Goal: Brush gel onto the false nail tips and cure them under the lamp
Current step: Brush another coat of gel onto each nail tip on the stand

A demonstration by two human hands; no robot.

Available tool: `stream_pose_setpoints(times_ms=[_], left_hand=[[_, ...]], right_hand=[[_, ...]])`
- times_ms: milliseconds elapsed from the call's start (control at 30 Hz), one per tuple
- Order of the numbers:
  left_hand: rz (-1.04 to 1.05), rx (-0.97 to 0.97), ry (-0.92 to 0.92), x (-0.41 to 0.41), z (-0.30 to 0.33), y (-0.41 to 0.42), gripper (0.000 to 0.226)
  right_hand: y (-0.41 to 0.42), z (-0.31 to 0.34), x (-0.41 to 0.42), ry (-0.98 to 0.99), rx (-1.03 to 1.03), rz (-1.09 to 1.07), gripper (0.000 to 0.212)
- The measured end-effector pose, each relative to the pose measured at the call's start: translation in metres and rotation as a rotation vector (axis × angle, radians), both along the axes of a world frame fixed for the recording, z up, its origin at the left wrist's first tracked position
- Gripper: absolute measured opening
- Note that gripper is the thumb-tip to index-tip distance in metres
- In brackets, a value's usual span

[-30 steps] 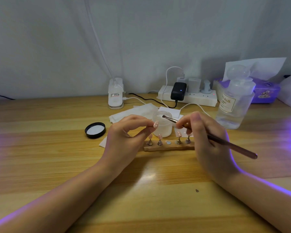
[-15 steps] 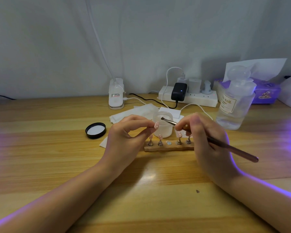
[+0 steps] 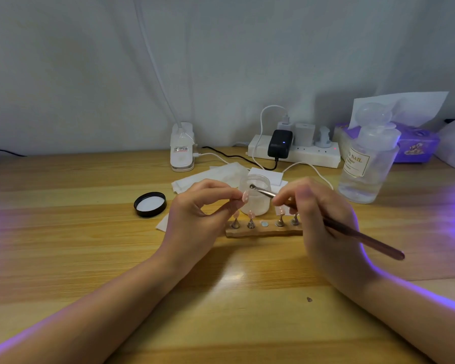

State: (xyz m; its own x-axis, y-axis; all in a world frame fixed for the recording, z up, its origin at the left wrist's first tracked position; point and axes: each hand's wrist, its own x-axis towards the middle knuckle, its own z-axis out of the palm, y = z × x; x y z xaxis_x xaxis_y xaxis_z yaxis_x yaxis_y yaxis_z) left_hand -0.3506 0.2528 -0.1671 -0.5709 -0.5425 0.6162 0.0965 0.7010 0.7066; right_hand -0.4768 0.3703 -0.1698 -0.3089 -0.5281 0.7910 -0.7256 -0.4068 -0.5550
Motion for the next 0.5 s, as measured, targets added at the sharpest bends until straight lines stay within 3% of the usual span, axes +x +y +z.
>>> stream_pose_setpoints(times_ms=[133,367,500], left_hand=[[-0.002,-0.011,0.026,0.0012,0.0002,0.0009,0.025],[-0.007,0.006,0.015,0.0012,-0.0002,0.0003,0.018],[0.001,0.000,0.027,0.0004,-0.0003,-0.0003,0.020]], right_hand=[[-0.0030,-0.0032,0.0035,0.144,-0.021,0.016,0.044],[0.0010,0.0001,-0.0022,-0.119,0.036,0.014,0.030],[0.0003,0.0005,0.0033,0.034,-0.001,0.036,0.036]])
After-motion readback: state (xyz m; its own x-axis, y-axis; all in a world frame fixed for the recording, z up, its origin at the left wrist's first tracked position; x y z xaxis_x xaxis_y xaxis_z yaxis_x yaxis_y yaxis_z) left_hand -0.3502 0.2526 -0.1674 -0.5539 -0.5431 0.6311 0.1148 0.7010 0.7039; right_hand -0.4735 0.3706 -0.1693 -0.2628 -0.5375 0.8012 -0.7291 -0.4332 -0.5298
